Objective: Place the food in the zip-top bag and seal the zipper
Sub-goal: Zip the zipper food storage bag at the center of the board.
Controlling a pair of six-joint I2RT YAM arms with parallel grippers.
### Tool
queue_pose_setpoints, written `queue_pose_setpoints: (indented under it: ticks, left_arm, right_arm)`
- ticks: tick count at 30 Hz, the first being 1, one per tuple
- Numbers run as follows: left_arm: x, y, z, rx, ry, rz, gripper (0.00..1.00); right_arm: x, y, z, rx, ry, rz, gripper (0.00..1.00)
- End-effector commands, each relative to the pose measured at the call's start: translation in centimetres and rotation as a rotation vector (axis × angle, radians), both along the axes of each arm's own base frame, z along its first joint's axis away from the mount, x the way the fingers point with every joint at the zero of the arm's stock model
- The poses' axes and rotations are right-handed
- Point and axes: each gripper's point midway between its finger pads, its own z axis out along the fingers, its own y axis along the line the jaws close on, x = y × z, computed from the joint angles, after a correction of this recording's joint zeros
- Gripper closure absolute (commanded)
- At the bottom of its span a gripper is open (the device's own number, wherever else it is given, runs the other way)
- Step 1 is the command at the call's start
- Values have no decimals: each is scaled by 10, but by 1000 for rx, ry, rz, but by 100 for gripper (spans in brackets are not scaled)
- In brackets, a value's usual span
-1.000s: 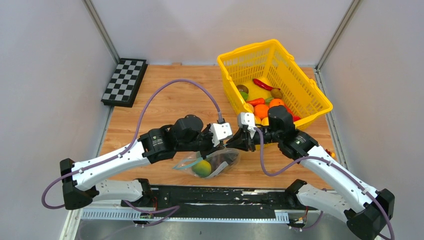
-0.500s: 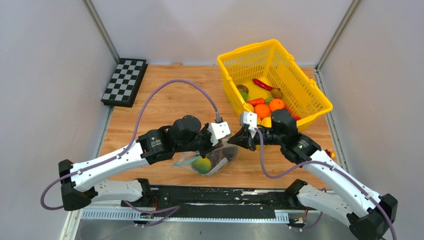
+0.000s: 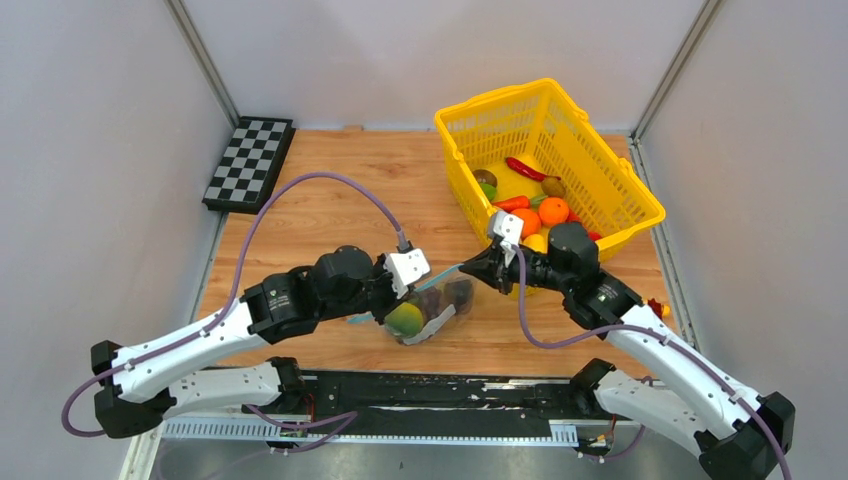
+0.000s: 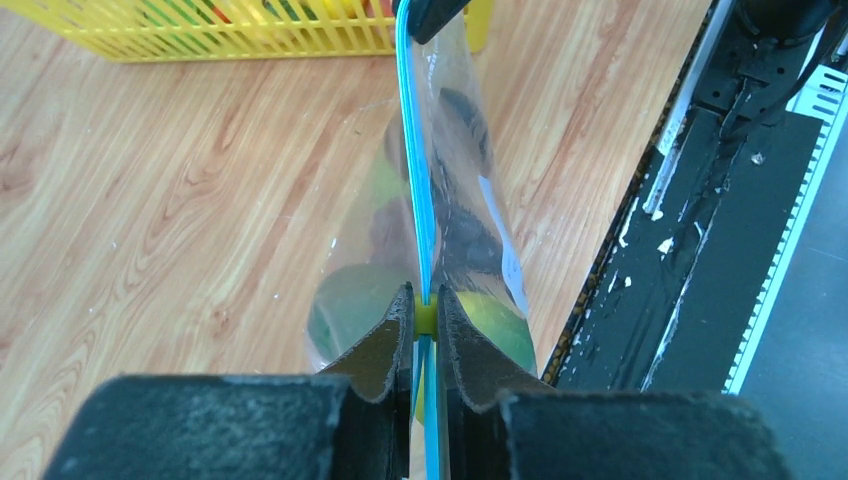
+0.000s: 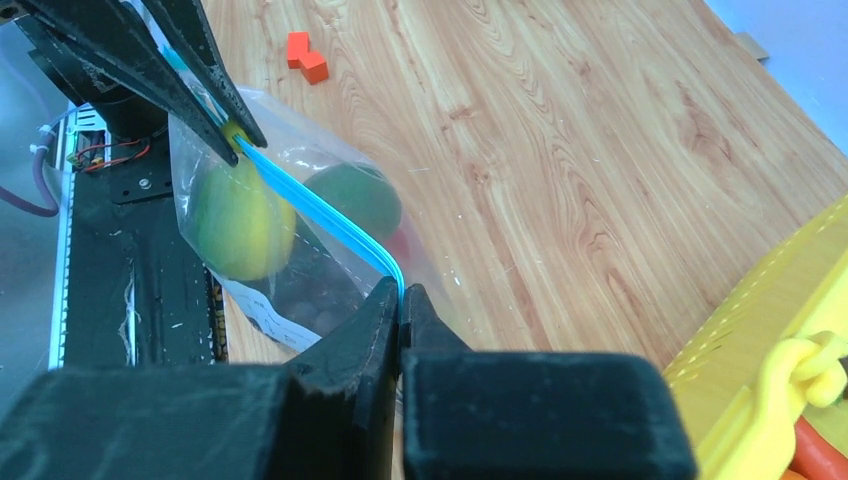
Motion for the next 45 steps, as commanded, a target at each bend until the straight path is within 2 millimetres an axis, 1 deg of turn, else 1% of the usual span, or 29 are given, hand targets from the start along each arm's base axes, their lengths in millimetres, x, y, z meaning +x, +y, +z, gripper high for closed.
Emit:
queue_pose_setpoints:
  ticks: [1, 3, 4, 5, 6, 8, 10, 11, 13, 16, 19, 21, 23, 24, 28, 30, 32, 34, 36, 38, 39, 41, 45]
  left_arm:
    - [-2, 13, 11, -3, -7, 21, 100]
    - [-2, 7, 23, -29, -30, -2, 100]
    - [-2, 5, 27, -32, -39, -17, 100]
    - [-2, 3, 30, -30, -48, -30, 100]
    - [-3, 0, 31, -24, -52, -47, 100]
    - [-7, -6, 33, -19, -49, -97, 100]
    - [-6, -10, 35, -17, -51, -109, 100]
    - [-6, -13, 36, -18, -52, -114, 100]
    - [-4, -18, 39, -38, -53, -112, 100]
    - [-3, -26, 42, -70, -46, -111, 100]
    - [-3, -30, 43, -85, -44, -113, 100]
    - [-3, -32, 42, -84, -37, -117, 100]
    - [-4, -33, 43, -90, -33, -119, 100]
    - [-4, -34, 44, -93, -33, -122, 100]
    - [-1, -31, 42, -86, -41, -106, 100]
    - [0, -28, 41, -81, -44, -92, 100]
    - [0, -23, 38, -74, -45, -77, 100]
    - [0, -16, 35, -70, -38, -53, 100]
    - [-2, -9, 25, -59, -17, -34, 100]
    - [-1, 2, 17, -47, -12, 7, 100]
    - [-2, 6, 15, -41, -4, 20, 100]
    - [-5, 16, 12, -33, 6, 40, 100]
    - [-4, 32, 6, 4, 15, 88, 100]
  right_arm:
    - [2, 4, 26, 48, -72, 37, 98]
    - [-13, 10, 31, 42, -75, 144, 90]
    - [-19, 12, 33, 36, -70, 188, 77]
    - [-25, 13, 33, 24, -65, 229, 62]
    - [-30, 15, 36, 16, -65, 264, 51]
    - [-33, 16, 40, -9, -80, 300, 44]
    - [-34, 18, 37, -45, -96, 322, 38]
    - [-33, 19, 34, -68, -105, 328, 37]
    - [-31, 22, 23, -122, -102, 340, 38]
    - [-36, 27, 11, -174, -82, 394, 41]
    - [-40, 32, 7, -181, -74, 433, 46]
    - [-40, 33, 8, -179, -80, 436, 52]
    - [-38, 34, 8, -181, -76, 431, 55]
    - [-37, 35, 8, -181, -69, 431, 58]
    - [-36, 37, 8, -179, -53, 427, 82]
    - [-32, 37, 9, -168, -60, 403, 86]
    - [-26, 36, 8, -169, -68, 353, 93]
    - [-11, 31, 9, -177, -81, 250, 100]
    - [1, 26, 12, -158, -91, 155, 100]
    - [7, 21, 19, -121, -105, 97, 100]
    - [11, 19, 25, -95, -116, 69, 100]
    - [15, 15, 29, -68, -118, 37, 100]
    - [19, 13, 26, -76, -104, 19, 100]
